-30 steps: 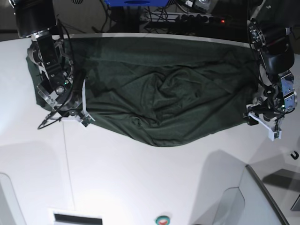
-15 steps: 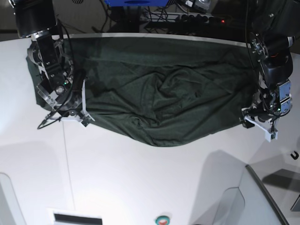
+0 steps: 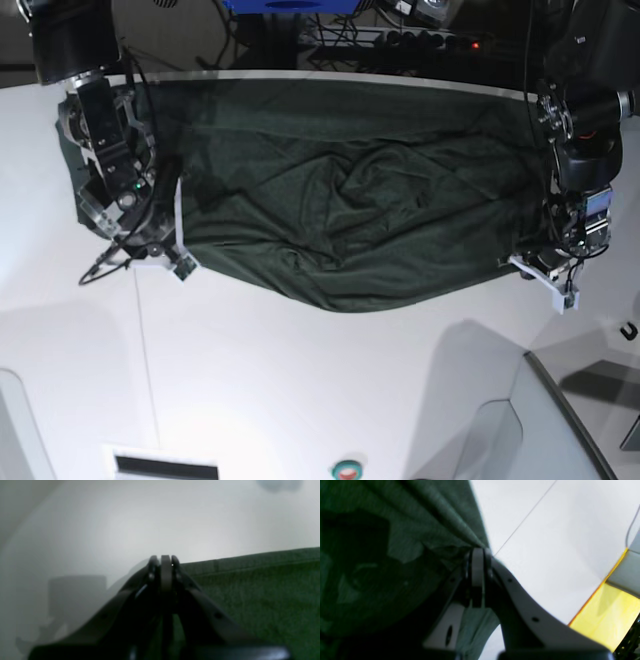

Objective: Layout the t-shirt on the table in an organized manner, then fold the t-shirt properly
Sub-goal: 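Slide the left gripper along the shirt's side edge toward the hem, then fold the shirt's hem half over toward the collar edge with both grippers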

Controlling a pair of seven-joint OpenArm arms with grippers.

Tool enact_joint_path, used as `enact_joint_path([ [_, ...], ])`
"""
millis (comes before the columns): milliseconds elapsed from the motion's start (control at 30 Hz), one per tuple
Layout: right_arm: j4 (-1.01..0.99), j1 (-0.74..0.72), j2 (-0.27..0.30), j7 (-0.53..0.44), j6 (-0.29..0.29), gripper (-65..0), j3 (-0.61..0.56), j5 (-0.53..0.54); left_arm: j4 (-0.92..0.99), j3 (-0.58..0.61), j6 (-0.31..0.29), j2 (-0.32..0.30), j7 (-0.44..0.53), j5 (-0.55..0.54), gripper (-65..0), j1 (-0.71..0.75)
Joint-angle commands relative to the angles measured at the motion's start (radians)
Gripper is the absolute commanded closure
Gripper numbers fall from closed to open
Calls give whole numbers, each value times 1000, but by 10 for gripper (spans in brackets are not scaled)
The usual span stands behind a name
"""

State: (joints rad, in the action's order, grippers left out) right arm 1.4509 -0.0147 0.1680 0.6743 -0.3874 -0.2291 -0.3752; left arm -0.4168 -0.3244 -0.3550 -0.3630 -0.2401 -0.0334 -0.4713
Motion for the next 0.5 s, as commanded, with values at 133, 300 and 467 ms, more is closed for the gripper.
enact_joint_path([
  [133,-22,-64,8,-11,-2,-6,6,-11,-31,0,-6,-12,6,-7,0,-62],
  [300,-71,-124,11,-12,0,-8,6,-11,-169,0,-8,-12,-78,-9,0,-71],
  [467,-140,-182,11,-34,5,-8,7,-11,-333,1,-8,5,-176,0,0,-86],
])
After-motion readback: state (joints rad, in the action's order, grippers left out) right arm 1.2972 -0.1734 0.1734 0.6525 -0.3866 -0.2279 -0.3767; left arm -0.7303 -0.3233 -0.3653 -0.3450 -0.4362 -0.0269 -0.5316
